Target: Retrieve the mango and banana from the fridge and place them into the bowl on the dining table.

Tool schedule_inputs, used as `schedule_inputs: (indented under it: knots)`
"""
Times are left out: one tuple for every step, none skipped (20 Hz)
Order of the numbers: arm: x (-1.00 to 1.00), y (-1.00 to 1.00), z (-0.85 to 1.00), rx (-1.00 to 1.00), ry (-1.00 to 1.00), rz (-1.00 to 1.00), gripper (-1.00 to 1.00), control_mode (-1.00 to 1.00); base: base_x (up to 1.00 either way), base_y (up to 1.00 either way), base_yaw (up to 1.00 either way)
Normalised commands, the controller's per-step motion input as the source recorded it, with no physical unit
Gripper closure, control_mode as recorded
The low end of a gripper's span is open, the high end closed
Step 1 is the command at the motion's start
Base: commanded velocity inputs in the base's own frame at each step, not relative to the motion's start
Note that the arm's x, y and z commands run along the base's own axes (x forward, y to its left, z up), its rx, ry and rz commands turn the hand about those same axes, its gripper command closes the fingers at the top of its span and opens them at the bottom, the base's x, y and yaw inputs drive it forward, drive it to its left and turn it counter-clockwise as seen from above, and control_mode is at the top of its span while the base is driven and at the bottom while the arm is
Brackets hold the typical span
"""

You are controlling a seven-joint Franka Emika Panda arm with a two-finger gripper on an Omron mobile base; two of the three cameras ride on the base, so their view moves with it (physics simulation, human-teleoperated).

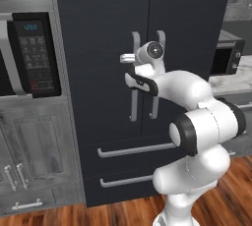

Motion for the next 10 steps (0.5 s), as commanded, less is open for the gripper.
schedule_inputs:
  knots:
    - [-0.53, 0.00, 0.06, 0.00, 0.00, 0.00, 1.00, -1.00, 0.00, 0.00, 0.00]
    - [-0.69, 0.00, 0.03, 0.00, 0.00, 0.00, 1.00, -1.00, 0.00, 0.00, 0.00]
    - [-0.87, 0.00, 0.00, 0.00, 0.00, 0.00, 1.00, -1.00, 0.00, 0.00, 0.00]
    - [-1.00, 0.00, 0.00, 0.00, -0.06, 0.00, 1.00, -1.00, 0.00, 0.00, 0.00]
    - [-1.00, 0.00, 0.00, 0.00, -0.11, 0.00, 1.00, -1.00, 0.00, 0.00, 0.00]
    - [-1.00, 0.00, 0.00, 0.00, -0.13, 0.00, 1.00, -1.00, 0.00, 0.00, 0.00]
    - [-1.00, 0.00, 0.00, 0.00, -0.15, 0.00, 1.00, -1.00, 0.00, 0.00, 0.00]
    - [-1.00, 0.00, 0.03, 0.00, -0.13, 0.00, 1.00, -1.00, 0.00, 0.00, 0.00]
    - [-1.00, 0.00, 0.05, 0.00, -0.13, 0.00, 1.00, -1.00, 0.00, 0.00, 0.00]
    - [-1.00, 0.00, 0.09, 0.00, -0.11, 0.00, 1.00, -1.00, 0.00, 0.00, 0.00]
